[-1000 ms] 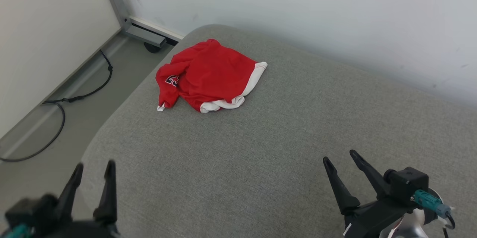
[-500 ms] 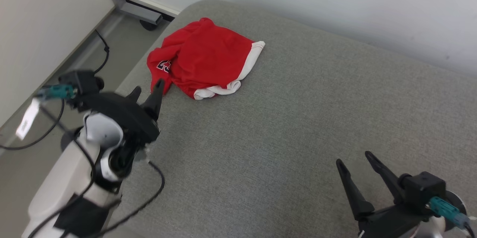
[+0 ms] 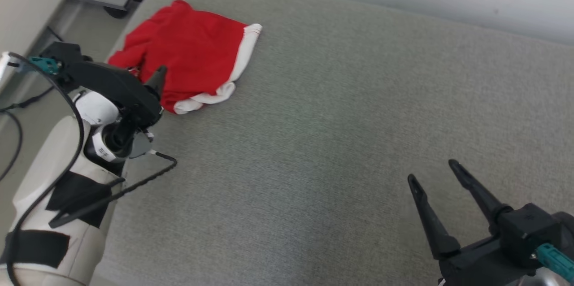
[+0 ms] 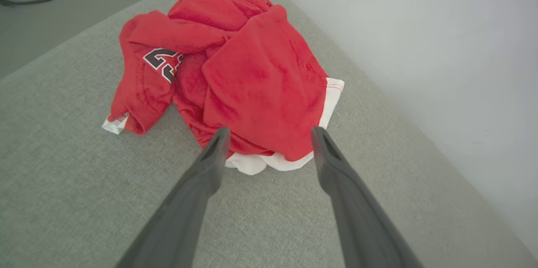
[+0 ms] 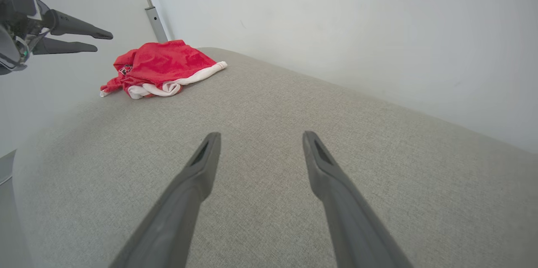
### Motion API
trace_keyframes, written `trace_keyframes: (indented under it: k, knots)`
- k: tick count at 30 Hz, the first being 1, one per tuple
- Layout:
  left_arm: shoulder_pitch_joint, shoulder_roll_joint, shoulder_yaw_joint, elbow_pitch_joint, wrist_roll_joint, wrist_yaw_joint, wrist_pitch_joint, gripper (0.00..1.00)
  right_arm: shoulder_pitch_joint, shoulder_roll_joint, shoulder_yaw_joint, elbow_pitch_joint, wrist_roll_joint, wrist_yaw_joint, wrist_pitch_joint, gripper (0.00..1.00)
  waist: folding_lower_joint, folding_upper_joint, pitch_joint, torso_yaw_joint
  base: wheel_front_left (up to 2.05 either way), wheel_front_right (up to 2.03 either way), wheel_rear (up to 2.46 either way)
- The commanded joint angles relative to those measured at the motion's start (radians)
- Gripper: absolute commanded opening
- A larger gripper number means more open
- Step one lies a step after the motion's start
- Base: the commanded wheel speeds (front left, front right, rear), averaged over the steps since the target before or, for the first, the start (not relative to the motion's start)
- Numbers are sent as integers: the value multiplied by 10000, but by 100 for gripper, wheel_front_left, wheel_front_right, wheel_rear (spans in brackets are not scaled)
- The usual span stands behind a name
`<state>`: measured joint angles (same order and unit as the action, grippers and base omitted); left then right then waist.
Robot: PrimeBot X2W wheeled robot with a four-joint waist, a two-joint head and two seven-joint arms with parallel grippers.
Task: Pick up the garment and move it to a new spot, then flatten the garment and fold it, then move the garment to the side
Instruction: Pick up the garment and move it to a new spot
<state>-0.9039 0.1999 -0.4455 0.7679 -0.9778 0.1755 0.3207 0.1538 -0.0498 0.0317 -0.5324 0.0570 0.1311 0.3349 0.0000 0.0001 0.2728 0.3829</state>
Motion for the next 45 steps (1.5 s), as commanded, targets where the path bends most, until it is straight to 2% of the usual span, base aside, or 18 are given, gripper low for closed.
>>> trace_keyframes:
  k: [1,10,21,22,25,34,45]
  knots:
    - [-228,102,-5,267,-25,-55,-21,100,-175,-20,-36,-256,-150,-9,100,100,0,-1,967,-868,0,0,0]
    - [-733,76,-57,1570,11,-321,-54,100,-258,-20,-115,-1215,-589,-9,597,100,0,-1,1711,-1087,0,0,0]
    - [-777,5,99,3072,-174,-654,-624,100,-278,-18,220,-1331,-770,-9,840,100,0,-1,1652,-1311,0,0,0]
    - [-791,-3,74,3173,-135,-681,-702,67,-286,-18,239,-1312,-776,-9,851,100,0,-1,1613,-1327,0,0,0]
    - [-900,-13,59,3369,-34,-781,-1061,0,-331,-18,302,-1221,-739,-9,837,100,0,-1,1443,-1345,0,0,0]
    - [-1213,193,-295,3645,473,-1111,-2046,0,-358,-18,630,-347,-89,-9,378,100,0,-1,50,-1477,0,0,0]
    - [-2151,2,-1305,2555,1431,-1606,-2350,0,-366,-17,808,1021,1043,-9,-705,100,0,-1,-1789,-2037,0,0,0]
